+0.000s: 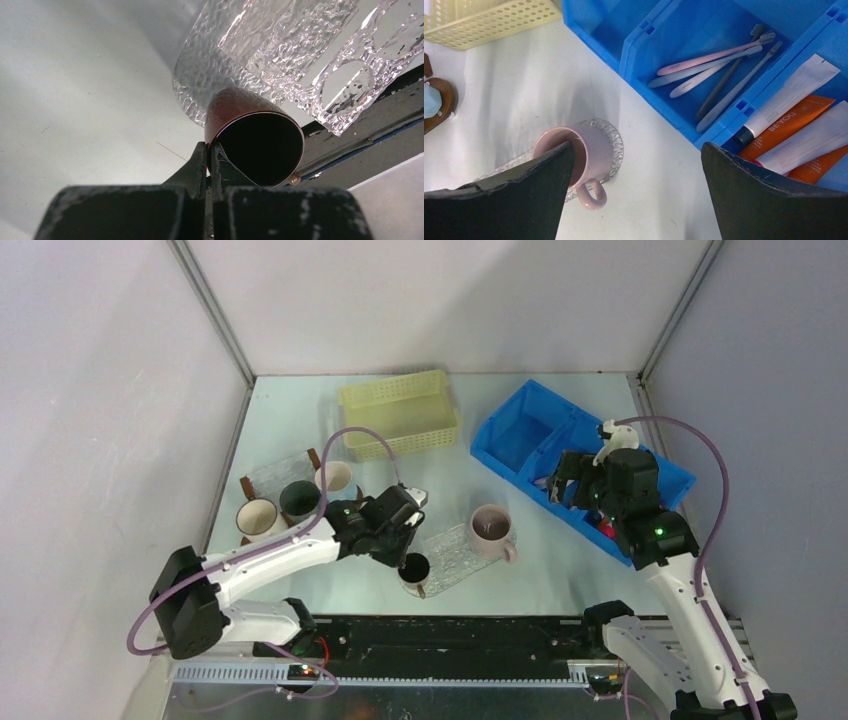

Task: Prepare toiletry sets of a toothbrush and toothpaste on the tray
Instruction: Place the cup on the tray.

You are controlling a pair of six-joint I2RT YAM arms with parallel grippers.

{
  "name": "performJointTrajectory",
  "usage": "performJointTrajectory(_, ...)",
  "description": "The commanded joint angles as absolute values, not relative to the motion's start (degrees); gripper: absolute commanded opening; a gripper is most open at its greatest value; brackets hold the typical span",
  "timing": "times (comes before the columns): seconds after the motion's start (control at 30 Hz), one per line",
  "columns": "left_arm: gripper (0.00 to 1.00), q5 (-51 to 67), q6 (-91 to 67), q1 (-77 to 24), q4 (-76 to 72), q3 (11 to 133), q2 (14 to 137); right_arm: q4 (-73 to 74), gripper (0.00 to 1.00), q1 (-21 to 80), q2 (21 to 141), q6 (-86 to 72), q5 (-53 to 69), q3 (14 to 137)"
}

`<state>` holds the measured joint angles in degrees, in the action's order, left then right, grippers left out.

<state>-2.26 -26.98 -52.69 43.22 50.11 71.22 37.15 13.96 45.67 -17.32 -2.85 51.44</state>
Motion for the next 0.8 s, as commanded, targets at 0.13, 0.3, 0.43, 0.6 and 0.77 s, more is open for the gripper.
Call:
performJointTrajectory(0.13, 0.0, -3.4, -29.2, -51.5, 38.1, 48.0, 67.7, 34.8, 0.99, 13.7, 46.1, -17.6, -2.2, 54.7)
performJointTrajectory(0.3, 0.0, -3.9, -30.1, -51.1, 37.1, 46.8, 66.4, 35.0, 0.99, 13.6, 46.2, -17.6, -2.2, 55.1)
performJointTrajectory(0.43, 0.0, -4.2, -31.1, -51.1, 36.1, 45.9, 65.4, 35.1, 0.99, 13.6, 46.3, -17.6, -2.2, 55.4)
performJointTrajectory(0.6, 0.0, -4.2, -32.0, -51.1, 35.1, 45.5, 65.1, 35.2, 0.99, 13.6, 46.4, -17.7, -2.0, 55.5)
performJointTrajectory(0.77, 0.02, -4.1, -32.8, -51.1, 35.0, 45.1, 65.1, 35.2, 0.99, 13.6, 46.4, -17.9, -1.9, 55.5)
